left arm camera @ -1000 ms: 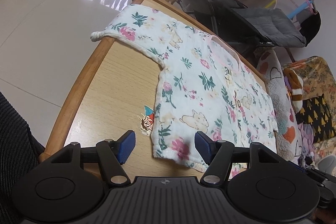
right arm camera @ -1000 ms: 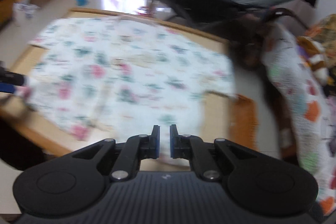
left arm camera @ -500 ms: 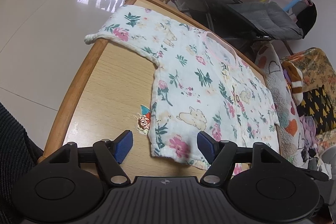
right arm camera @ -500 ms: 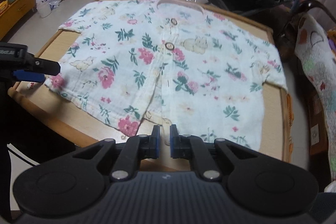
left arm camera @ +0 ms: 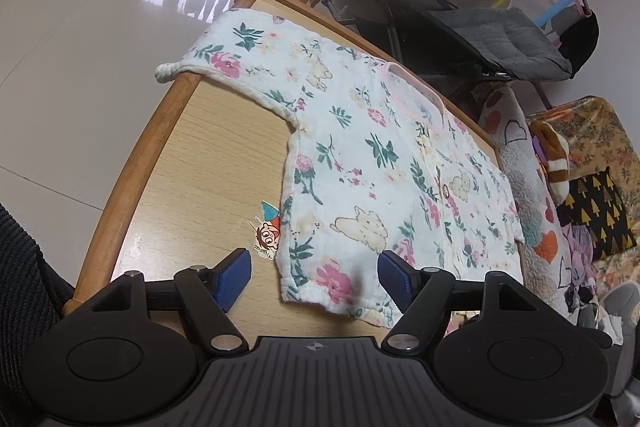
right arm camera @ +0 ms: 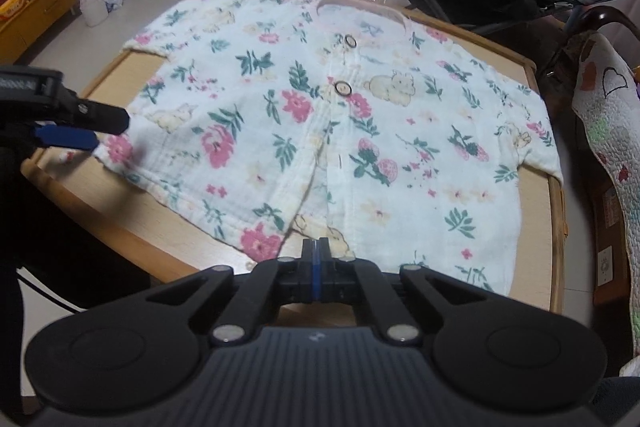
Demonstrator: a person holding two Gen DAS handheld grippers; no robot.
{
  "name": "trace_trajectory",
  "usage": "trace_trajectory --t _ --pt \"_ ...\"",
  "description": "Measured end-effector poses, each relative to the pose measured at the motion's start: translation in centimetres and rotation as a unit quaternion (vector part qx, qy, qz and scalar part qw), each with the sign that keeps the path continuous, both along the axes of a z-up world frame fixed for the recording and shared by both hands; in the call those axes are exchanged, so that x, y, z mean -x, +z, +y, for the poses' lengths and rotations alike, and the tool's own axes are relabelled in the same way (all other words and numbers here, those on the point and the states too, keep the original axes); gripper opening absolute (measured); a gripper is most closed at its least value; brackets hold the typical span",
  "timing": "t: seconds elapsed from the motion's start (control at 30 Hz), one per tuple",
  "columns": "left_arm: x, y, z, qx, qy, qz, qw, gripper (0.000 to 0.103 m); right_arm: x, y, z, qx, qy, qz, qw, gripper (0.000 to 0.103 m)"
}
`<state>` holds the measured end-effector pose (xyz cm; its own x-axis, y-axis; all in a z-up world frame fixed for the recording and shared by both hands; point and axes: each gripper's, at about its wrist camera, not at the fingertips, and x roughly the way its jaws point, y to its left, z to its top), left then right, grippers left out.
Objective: Fold clothes
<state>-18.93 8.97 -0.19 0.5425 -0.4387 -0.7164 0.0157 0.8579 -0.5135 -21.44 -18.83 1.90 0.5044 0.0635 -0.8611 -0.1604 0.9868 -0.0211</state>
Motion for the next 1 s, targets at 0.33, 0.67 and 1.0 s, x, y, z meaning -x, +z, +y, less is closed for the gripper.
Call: trace_trajectory --t 0.33,0.67,1.0 --pt "0.0 -0.1 0.2 0.010 0.003 0.000 1.0000 0.072 -0.1 0.7 -0.9 0.004 -0.028 -0.004 1.000 0.008" --pt "0.0 0.0 0.1 0.010 0.004 0.000 0.9999 0.072 -0.2 -1.2 -0.3 0.023 -0.021 0.001 1.000 0.030" --pt "-0.1 -0.1 0.2 0.014 0.004 0.000 0.9999 0.072 -0.4 -0.9 -1.6 -0.011 -0.046 0.008 0.999 0.002"
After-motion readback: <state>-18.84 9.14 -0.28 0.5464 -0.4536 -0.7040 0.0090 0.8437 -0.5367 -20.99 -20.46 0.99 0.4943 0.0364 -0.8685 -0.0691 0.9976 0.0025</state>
